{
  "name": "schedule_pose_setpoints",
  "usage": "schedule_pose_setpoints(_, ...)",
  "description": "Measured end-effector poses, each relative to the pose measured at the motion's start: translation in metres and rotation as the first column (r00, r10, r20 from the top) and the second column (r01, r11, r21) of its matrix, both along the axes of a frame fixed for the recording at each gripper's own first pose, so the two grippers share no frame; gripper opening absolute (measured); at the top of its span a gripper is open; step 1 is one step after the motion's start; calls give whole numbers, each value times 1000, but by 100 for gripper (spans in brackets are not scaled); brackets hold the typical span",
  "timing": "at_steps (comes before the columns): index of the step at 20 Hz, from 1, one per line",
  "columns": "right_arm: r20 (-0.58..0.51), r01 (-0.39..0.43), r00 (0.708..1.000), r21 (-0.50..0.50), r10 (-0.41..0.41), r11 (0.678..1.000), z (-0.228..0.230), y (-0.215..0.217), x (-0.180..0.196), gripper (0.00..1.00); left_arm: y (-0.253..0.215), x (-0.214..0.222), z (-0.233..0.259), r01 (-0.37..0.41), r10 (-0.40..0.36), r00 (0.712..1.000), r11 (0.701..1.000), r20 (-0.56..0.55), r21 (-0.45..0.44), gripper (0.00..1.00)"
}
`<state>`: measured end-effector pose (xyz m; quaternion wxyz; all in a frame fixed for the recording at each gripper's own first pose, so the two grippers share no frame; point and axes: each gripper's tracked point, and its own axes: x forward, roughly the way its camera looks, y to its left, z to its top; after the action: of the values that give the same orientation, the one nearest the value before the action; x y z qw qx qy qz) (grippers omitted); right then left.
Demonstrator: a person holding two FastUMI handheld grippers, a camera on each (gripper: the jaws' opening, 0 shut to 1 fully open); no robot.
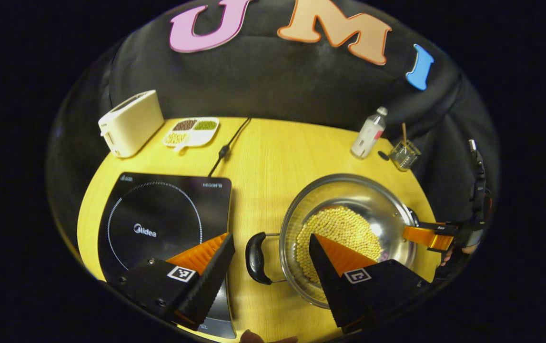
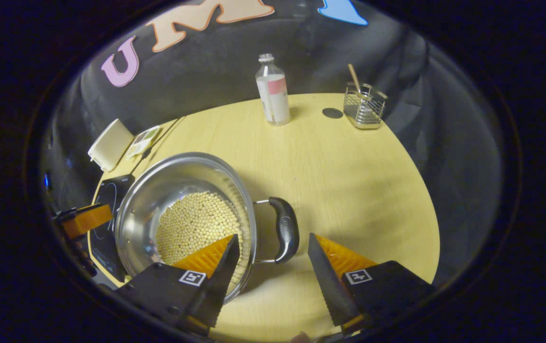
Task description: First push the handle of the pot to place it horizontally, then grasp the pot with both hands and set it on the induction cooktop.
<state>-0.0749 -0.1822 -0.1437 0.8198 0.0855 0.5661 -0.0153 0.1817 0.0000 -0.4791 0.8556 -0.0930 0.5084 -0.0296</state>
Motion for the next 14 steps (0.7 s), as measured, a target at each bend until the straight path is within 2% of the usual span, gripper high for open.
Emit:
schedule_pose_setpoints(3, -8, -29, 1000, -13, 29, 1000, -11, -1, 10, 87, 0, -2, -24, 12, -11, 998, 1000, -56, 24, 96)
schedule_pose_setpoints(4, -17, -40, 999, -6, 40, 999, -15, 4, 11, 85, 0, -2, -30, 14, -11, 997, 999, -71, 31, 96)
schedule_pose_setpoints(5, -27, -52, 998, -1, 52, 999, -20, 8, 12, 77, -1, -1, -35, 14, -11, 997, 999, -78, 32, 95)
schedule_pose_setpoints(6, -32, -63, 998, 0, 63, 998, -22, 11, 11, 77, -4, -1, -40, 16, -13, 996, 999, -88, 28, 95)
schedule_pose_setpoints(8, -41, -88, 995, -27, 87, 996, -30, 11, 10, 68, -7, -2, -50, 26, -22, 994, 999, -108, 40, 92)
schedule_pose_setpoints(9, -59, -105, 993, -34, 102, 994, -35, 10, 7, 67, -6, -5, -56, 32, -25, 992, 998, -126, 53, 86)
schedule_pose_setpoints(10, -58, -101, 993, -20, 100, 995, -33, 10, 8, 67, -7, -12, -60, 38, -29, 987, 998, -160, 55, 86)
schedule_pose_setpoints(11, -55, -85, 995, 6, 85, 996, -34, 12, 9, 68, -7, -6, -59, 30, -22, 990, 998, -140, 55, 80)
schedule_pose_setpoints(12, -61, -66, 996, 33, 68, 997, -34, 12, 6, 65, -9, -5, -62, 23, -16, 989, 999, -146, 45, 80)
schedule_pose_setpoints(13, -62, -48, 997, 44, 51, 998, -35, 13, 8, 60, -9, -9, -58, 17, -13, 987, 1000, -159, 25, 75)
schedule_pose_setpoints(14, -62, -42, 997, 47, 45, 998, -36, 12, 8, 55, -10, -9, -56, 11, -11, 989, 1000, -150, 2, 75)
